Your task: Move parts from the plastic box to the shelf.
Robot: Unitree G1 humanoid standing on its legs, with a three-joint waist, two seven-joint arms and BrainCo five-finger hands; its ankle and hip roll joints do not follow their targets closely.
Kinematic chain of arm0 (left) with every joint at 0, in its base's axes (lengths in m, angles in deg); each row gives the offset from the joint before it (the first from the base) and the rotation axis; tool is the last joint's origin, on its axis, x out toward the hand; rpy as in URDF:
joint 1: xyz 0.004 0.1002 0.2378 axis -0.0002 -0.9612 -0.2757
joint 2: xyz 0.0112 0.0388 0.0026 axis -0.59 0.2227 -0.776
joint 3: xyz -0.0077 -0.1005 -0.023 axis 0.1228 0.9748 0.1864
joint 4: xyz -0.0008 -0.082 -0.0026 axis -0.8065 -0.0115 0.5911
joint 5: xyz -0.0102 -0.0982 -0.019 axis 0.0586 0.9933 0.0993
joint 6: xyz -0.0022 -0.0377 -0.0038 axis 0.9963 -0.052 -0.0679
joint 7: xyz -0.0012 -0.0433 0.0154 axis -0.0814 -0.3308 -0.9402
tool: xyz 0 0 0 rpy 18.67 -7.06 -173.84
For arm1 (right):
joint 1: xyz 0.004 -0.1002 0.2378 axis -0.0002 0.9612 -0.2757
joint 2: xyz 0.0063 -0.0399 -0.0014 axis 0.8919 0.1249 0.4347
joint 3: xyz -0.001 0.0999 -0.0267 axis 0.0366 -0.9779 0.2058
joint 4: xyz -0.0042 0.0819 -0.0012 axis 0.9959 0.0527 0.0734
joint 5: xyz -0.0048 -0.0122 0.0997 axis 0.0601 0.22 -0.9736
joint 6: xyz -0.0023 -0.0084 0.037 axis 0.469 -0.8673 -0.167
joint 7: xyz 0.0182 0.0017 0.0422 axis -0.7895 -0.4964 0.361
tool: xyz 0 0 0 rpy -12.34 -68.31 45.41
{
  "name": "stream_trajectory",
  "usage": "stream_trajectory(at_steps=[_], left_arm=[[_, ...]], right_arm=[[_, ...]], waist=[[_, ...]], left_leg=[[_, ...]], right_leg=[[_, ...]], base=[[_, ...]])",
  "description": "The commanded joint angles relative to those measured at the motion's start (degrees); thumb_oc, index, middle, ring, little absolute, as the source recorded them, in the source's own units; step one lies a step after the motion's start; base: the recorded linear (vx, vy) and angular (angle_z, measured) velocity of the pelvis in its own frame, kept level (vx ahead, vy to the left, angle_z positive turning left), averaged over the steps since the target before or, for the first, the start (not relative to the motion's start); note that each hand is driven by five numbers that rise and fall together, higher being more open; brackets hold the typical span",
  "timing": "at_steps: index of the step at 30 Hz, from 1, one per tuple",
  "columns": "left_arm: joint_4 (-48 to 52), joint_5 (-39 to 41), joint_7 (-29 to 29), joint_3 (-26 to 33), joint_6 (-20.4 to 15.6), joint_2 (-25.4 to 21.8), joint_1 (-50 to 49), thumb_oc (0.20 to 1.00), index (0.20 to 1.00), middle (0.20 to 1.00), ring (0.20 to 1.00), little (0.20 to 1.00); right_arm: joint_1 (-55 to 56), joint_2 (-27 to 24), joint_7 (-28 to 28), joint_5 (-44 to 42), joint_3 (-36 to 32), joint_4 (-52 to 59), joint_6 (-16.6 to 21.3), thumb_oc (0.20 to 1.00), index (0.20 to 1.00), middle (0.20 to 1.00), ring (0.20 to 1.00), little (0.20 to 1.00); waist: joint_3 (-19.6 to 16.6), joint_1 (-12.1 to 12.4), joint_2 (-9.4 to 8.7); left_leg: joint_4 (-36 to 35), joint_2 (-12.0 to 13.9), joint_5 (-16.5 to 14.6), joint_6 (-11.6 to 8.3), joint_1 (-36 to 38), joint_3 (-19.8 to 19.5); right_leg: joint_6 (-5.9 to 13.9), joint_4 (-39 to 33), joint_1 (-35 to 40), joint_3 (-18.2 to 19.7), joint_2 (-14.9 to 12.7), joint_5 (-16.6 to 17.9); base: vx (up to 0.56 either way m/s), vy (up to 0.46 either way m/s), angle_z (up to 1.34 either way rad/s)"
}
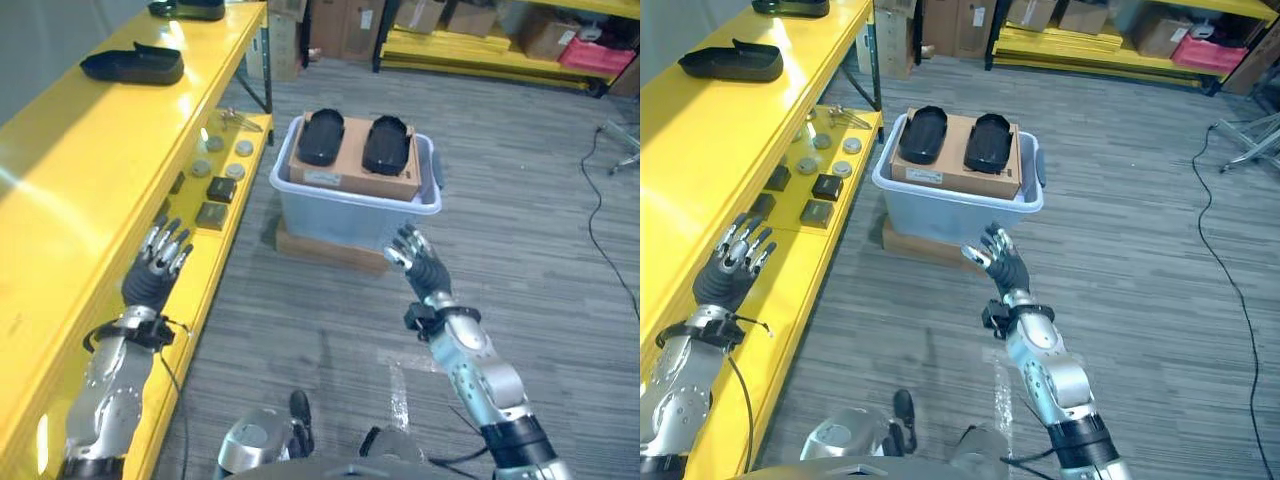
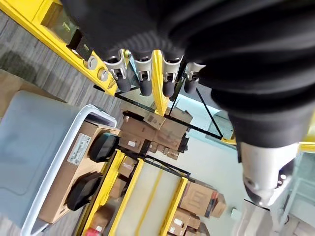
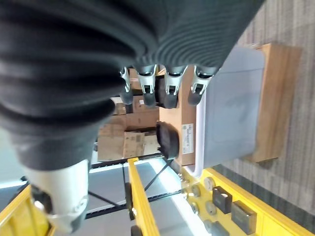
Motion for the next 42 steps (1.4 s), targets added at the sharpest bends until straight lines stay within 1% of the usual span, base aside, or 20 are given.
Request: stream_trajectory(at_steps=[1, 2, 4, 5, 9, 13, 15, 17, 19, 20, 22, 24, 25, 26, 29, 31, 34, 38, 41, 42], left_arm=[[2.5, -1.0, 1.1, -1.1, -0.9, -3.0, 2.7, 1.0, 1.0, 1.0, 1.0, 1.0], [2.3, -0.5, 1.0, -1.7, -0.9, -3.3, 3.3, 1.0, 1.0, 1.0, 1.0, 1.0], [2.1, -0.2, 1.3, -2.3, -0.8, -3.6, 3.6, 1.0, 1.0, 1.0, 1.0, 1.0], [2.4, -0.4, 1.7, -3.0, -1.1, -3.9, 3.1, 1.0, 1.0, 1.0, 1.0, 1.0], [2.0, 0.5, 4.4, -3.4, -1.8, -4.3, 1.9, 1.0, 1.0, 1.0, 1.0, 1.0], [2.6, 3.7, 3.4, -3.5, 0.2, -4.6, 2.2, 1.0, 1.0, 1.0, 1.0, 1.0], [2.8, 3.7, 3.9, -3.9, 0.7, -4.1, 2.2, 1.0, 1.0, 1.0, 1.0, 1.0], [3.0, 3.1, 3.8, -4.3, 1.0, -3.4, 2.3, 1.0, 1.0, 1.0, 1.0, 1.0], [2.1, 3.5, 3.6, -5.1, 0.6, -1.9, 2.1, 1.0, 1.0, 1.0, 1.0, 1.0], [1.9, 3.3, 3.5, -5.2, 0.4, -1.7, 2.1, 1.0, 1.0, 1.0, 1.0, 1.0], [0.9, 2.9, 3.4, -5.8, -0.4, -0.5, 2.2, 1.0, 1.0, 1.0, 1.0, 1.0], [-0.3, 2.4, 3.2, -6.0, -0.7, 0.4, 2.7, 1.0, 1.0, 1.0, 1.0, 1.0], [-1.2, 2.1, 3.3, -6.1, -1.1, 0.6, 3.2, 1.0, 1.0, 1.0, 1.0, 1.0], [-1.7, 2.3, 3.1, -6.0, -1.9, 0.8, 3.5, 1.0, 1.0, 1.0, 1.0, 1.0], [-1.3, 3.4, 2.2, -5.9, -2.6, 0.7, 3.5, 1.0, 1.0, 1.0, 1.0, 1.0], [-0.5, 3.7, 1.1, -5.9, -3.1, 1.1, 2.6, 1.0, 1.0, 1.0, 1.0, 1.0], [0.7, 3.7, 1.8, -5.0, -2.9, 1.3, 1.3, 1.0, 1.0, 1.0, 1.0, 1.0], [0.2, 3.9, 2.5, -3.5, -3.2, 0.6, 0.8, 1.0, 1.0, 1.0, 1.0, 1.0], [-0.3, 2.6, 3.6, -3.7, -3.7, 0.3, 1.5, 1.0, 1.0, 1.0, 1.0, 1.0], [0.7, 2.5, 5.5, -3.2, -2.5, 0.1, 2.0, 1.0, 1.0, 1.0, 1.0, 1.0]], right_arm=[[-1.7, -0.6, 2.5, 2.3, -3.5, -0.6, 3.5, 1.0, 1.0, 1.0, 1.0, 1.0], [-1.9, -0.8, 2.8, 2.1, -4.2, -0.9, 3.6, 1.0, 1.0, 1.0, 1.0, 1.0], [-1.7, -0.8, 3.0, 1.9, -4.8, -0.9, 3.8, 1.0, 1.0, 1.0, 1.0, 1.0], [-1.3, -0.5, 2.6, 1.8, -5.6, 0.4, 3.4, 1.0, 1.0, 1.0, 1.0, 1.0], [0.4, -0.9, 2.3, 1.7, -6.9, 2.9, 3.2, 1.0, 1.0, 1.0, 1.0, 1.0], [-1.0, -2.5, 1.0, 0.4, -7.0, 3.2, 2.6, 1.0, 1.0, 1.0, 1.0, 1.0], [-2.1, -3.0, 0.2, 0.4, -6.8, 3.0, 2.5, 1.0, 1.0, 1.0, 1.0, 1.0], [-3.7, -4.0, -1.0, 0.0, -6.4, 2.5, 2.0, 1.0, 1.0, 1.0, 1.0, 1.0], [-5.3, -5.6, -0.8, -1.6, -6.0, 0.6, 1.1, 1.0, 1.0, 1.0, 1.0, 1.0], [-5.4, -5.7, -0.5, -1.6, -6.0, 0.3, 1.1, 1.0, 1.0, 1.0, 1.0, 1.0], [-5.4, -6.2, 0.8, -1.1, -5.9, -1.0, 1.5, 1.0, 1.0, 1.0, 1.0, 1.0], [-4.9, -6.6, 1.7, -0.8, -6.4, -1.4, 1.6, 1.0, 1.0, 1.0, 1.0, 1.0], [-4.7, -6.6, 1.6, -0.7, -6.5, -1.7, 1.9, 1.0, 1.0, 1.0, 1.0, 1.0], [-4.5, -6.3, 1.6, -0.4, -6.9, -1.8, 2.0, 1.0, 1.0, 1.0, 1.0, 1.0], [-3.9, -5.7, 1.9, 0.5, -7.1, -1.4, 1.7, 1.0, 1.0, 1.0, 1.0, 1.0], [-2.0, -5.3, 2.7, 2.1, -7.3, -0.9, 2.2, 1.0, 1.0, 1.0, 1.0, 1.0], [0.3, -5.5, 2.9, 1.9, -7.6, 0.4, 2.9, 1.0, 1.0, 1.0, 1.0, 1.0], [0.0, -6.1, 2.5, 0.5, -6.0, 0.4, 3.7, 1.0, 1.0, 1.0, 1.0, 1.0], [-1.9, -5.6, 2.3, -0.8, -4.4, -1.0, 4.7, 1.0, 1.0, 1.0, 1.0, 1.0], [-2.7, -5.0, 1.8, -0.6, -4.2, -1.0, 5.2, 1.0, 1.0, 1.0, 1.0, 1.0]], waist=[[-2.7, -0.9, -0.33], [-2.3, -1.5, -0.56], [-1.9, -1.9, -1.04], [-1.5, -2.5, -1.29], [-2.1, -3.3, -1.77], [-3.1, -2.9, -3.19], [-3.8, -2.4, -3.05], [-4.2, -2.2, -3.15], [-4.6, -2.6, -2.83], [-4.6, -2.6, -2.77], [-4.2, -2.6, -2.62], [-3.7, -2.9, -2.61], [-3.4, -3.1, -2.54], [-2.9, -3.6, -2.28], [-2.5, -4.0, -2.12], [-2.4, -3.8, -1.14], [-1.6, -3.7, -0.51], [-1.4, -2.2, -1.06], [-1.9, -0.6, -1.73], [-2.2, 0.4, -1.96]], left_leg=[[-0.2, 0.6, -1.7, 5.35, 0.9, -11.4], [0.5, 0.7, -2.7, 5.46, 1.1, -11.3], [1.2, 0.6, -4.8, 5.34, 1.9, -11.8], [2.6, 1.3, -7.3, 5.47, 3.1, -12.0], [5.7, 2.6, -10.7, 4.99, 4.8, -11.1], [10.5, 5.7, -11.9, 3.76, 4.8, -9.7], [11.5, 7.2, -12.9, 2.95, 5.6, -10.0], [14.3, 9.4, -11.4, 1.56, 5.9, -9.4], [23.3, 13.4, -4.8, -2.25, 4.4, -8.2], [25.0, 13.8, -3.8, -2.87, 3.8, -8.1], [36.1, 15.7, 1.0, -5.75, -0.3, -8.3], [44.4, 17.0, 3.0, -6.9, -5.4, -9.3], [44.6, 17.2, 2.9, -6.73, -6.9, -9.5], [37.4, 16.5, 1.9, -5.66, -6.1, -7.9], [27.1, 14.7, 2.6, -5.24, -4.5, -6.2], [8.4, 13.5, 9.6, -6.49, -5.7, -4.9], [0.1, 14.8, 18.6, -8.25, -9.0, -3.7], [1.3, 13.5, 14.7, -6.57, -10.2, -5.8], [3.3, 10.5, 9.7, -4.12, -9.7, -7.1], [3.8, 8.7, 6.4, -2.39, -9.1, -7.4]], right_leg=[[2.16, -18.8, 5.1, -0.6, 1.3, 11.2], [2.41, -25.7, 3.8, -0.4, 0.2, 15.9], [3.41, -31.9, 2.9, 0.5, -1.3, 18.9], [4.27, -36.2, 0.4, 2.1, -4.1, 22.3], [5.36, -36.0, 2.6, 1.5, -5.1, 21.2], [3.47, -31.9, 5.2, -1.9, -4.2, 18.4], [3.8, -31.3, 6.6, -2.6, -2.9, 16.8], [2.96, -31.4, 7.6, -3.7, -1.0, 15.1], [-0.76, -33.2, 9.9, -3.3, 4.0, 12.0], [-1.29, -33.5, 10.2, -3.2, 4.6, 11.7], [-4.12, -35.3, 12.4, -2.8, 7.3, 10.1], [-5.95, -36.9, 14.0, -2.8, 9.1, 9.4], [-6.1, -37.2, 14.3, -2.8, 9.5, 9.4], [-5.75, -38.0, 14.7, -2.1, 9.8, 9.6], [-5.16, -39.7, 16.1, -1.4, 10.0, 9.9], [-4.09, -42.1, 19.5, -1.4, 10.8, 10.2], [-3.83, -41.9, 21.6, -2.0, 11.6, 10.0], [-4.47, -38.7, 21.6, -1.7, 11.4, 7.2], [-4.42, -35.6, 21.1, -1.4, 10.5, 5.3], [-4.46, -34.3, 21.4, -2.1, 10.2, 3.9]], base=[[0.16, -0.122, -0.03], [0.16, -0.116, -0.01], [0.32, -0.2, -0.36], [0.41, -0.228, -0.2], [0.41, -0.193, 0.56], [0.44, -0.328, 0.56], [0.28, -0.233, 0.4], [0.32, -0.356, 0.18], [0.35, -0.427, 0.07], [0.24, -0.332, -0.02], [0.17, -0.263, -0.23], [0.18, -0.22, -0.28], [0.27, -0.101, -0.28], [0.21, 0.005, -0.23], [0.21, 0.107, -0.07], [0.31, 0.229, 0.06], [0.27, 0.103, 0.26], [0.29, 0.147, -0.26], [0.29, 0.153, -0.62], [0.23, 0.107, -0.26]])
